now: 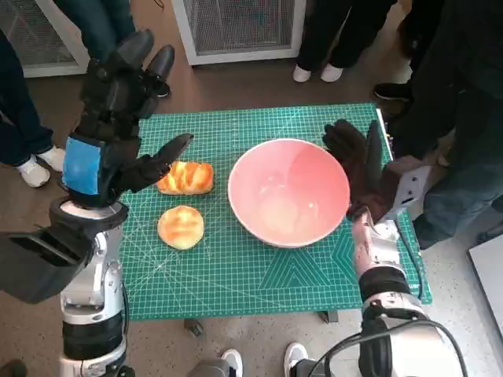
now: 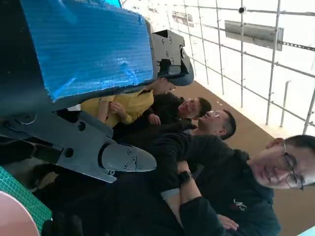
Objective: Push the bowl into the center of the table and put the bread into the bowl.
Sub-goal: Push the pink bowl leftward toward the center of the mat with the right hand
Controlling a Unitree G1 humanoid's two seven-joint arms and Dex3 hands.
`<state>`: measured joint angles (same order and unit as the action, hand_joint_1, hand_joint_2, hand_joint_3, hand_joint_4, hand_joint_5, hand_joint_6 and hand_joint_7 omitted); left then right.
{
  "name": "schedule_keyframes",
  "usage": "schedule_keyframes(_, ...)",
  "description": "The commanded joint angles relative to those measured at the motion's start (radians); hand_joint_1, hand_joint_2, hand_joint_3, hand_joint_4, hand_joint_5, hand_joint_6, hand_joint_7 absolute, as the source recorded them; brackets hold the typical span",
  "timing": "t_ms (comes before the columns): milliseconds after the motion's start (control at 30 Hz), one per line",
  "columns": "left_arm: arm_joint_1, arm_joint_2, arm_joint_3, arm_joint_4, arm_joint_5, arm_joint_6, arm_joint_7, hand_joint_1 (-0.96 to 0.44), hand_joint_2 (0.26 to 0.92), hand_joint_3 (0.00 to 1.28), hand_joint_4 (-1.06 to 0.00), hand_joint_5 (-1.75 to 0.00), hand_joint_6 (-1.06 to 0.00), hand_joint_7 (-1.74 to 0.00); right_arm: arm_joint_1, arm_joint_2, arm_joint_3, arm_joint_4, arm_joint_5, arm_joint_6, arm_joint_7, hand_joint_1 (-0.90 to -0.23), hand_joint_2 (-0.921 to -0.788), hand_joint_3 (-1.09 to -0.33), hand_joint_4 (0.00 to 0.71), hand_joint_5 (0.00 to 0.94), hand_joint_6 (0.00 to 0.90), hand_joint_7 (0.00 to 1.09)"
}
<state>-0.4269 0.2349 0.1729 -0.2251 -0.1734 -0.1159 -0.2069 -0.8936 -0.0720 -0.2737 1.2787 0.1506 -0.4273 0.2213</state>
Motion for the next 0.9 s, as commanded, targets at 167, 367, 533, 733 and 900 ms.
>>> schedule_keyframes(167, 0.015, 0.008, 0.01, -0.024, 0.002, -0.015, 0.006, -0.24, 0.921, 0.23, -0.32, 0.0, -0.09, -0.51, -0.003, 0.024, 0.005, 0.004, -0.006, 0.012, 0.007, -0.574, -0.921, -0.801, 0.327, 0.0, 0.33, 0.24)
schedule_keyframes(367, 0.021, 0.006, 0.01, -0.026, 0.005, -0.017, 0.01, -0.25, 0.921, 0.23, -0.32, 0.0, -0.1, -0.5, -0.008, 0.03, 0.006, 0.004, -0.005, 0.02, 0.013, -0.578, -0.921, -0.797, 0.335, 0.004, 0.326, 0.24)
schedule_keyframes(533, 0.022, 0.005, 0.008, -0.027, 0.005, -0.015, 0.014, -0.25, 0.921, 0.23, -0.32, 0.0, -0.1, -0.49, -0.011, 0.033, 0.006, 0.005, -0.004, 0.024, 0.018, -0.588, -0.921, -0.797, 0.336, 0.004, 0.323, 0.24)
schedule_keyframes(733, 0.027, 0.001, 0.004, -0.037, 0.007, -0.012, 0.019, -0.25, 0.921, 0.23, -0.32, 0.0, -0.11, -0.48, -0.013, 0.031, 0.004, 0.005, -0.002, 0.03, 0.029, -0.591, -0.921, -0.795, 0.336, 0.003, 0.322, 0.24)
schedule_keyframes(900, 0.032, 0.001, 0.004, -0.044, 0.007, -0.01, 0.021, -0.25, 0.921, 0.23, -0.32, 0.0, -0.11, -0.48, -0.024, 0.011, 0.003, -0.004, -0.002, 0.036, 0.038, -0.59, -0.921, -0.794, 0.333, 0.001, 0.319, 0.24)
